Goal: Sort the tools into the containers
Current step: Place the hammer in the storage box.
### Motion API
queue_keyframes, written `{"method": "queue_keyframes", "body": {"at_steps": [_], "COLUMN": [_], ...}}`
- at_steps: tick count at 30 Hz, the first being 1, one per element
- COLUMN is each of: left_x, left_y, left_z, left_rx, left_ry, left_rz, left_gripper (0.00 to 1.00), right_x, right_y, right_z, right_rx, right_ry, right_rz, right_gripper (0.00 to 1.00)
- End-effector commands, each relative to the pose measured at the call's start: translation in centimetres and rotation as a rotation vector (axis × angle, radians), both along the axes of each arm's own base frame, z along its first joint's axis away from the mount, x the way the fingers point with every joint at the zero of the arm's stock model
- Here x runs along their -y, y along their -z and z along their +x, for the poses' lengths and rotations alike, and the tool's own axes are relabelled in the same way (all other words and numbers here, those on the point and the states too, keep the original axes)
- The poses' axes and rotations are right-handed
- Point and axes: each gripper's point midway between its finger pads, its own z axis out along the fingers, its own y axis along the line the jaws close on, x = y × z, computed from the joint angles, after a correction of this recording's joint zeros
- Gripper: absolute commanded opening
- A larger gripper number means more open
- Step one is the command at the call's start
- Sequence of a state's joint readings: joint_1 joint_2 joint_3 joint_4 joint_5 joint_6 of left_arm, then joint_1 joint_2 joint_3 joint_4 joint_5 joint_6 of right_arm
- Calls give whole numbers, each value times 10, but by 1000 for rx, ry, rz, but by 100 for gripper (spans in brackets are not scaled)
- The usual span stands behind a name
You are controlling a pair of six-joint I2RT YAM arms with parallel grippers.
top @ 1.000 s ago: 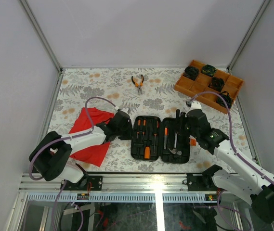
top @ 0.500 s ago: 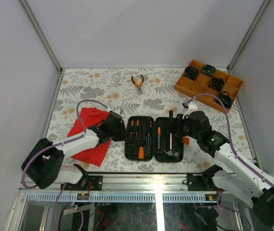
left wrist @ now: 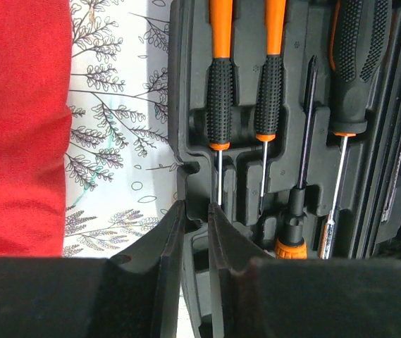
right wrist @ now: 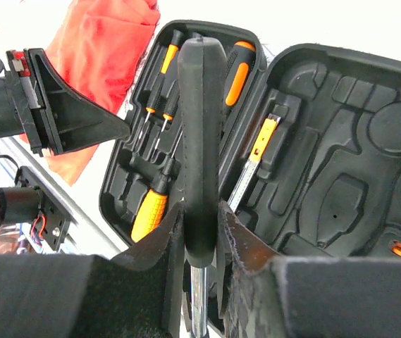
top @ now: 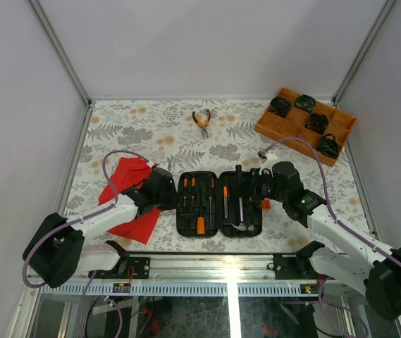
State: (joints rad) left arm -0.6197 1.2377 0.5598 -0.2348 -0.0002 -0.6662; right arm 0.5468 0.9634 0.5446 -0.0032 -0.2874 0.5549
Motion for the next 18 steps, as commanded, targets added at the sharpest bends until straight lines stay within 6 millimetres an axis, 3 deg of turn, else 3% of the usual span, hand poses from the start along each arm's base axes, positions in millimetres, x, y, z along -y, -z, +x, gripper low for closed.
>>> {"method": "queue_keyframes", "body": {"at_steps": [1,10,18], "left_x": [-14,-11,-12], "left_y": [15,15,15], "left_z": [-11,-14,-13], "left_rx": [-54,-60,-56], "left_ry": [-29,-22,-24], "left_rz": [43,23,24], "left_gripper": [3,3,3], "right_x": [-21,-44,-32], "right_y": [-26,-22,5], "right_z": [9,17,13], "right_rx": [74,96,52], "right_ry": [-45,-126,-83], "right_rz": [142,226,159], "right_gripper": [0,0,0]}}
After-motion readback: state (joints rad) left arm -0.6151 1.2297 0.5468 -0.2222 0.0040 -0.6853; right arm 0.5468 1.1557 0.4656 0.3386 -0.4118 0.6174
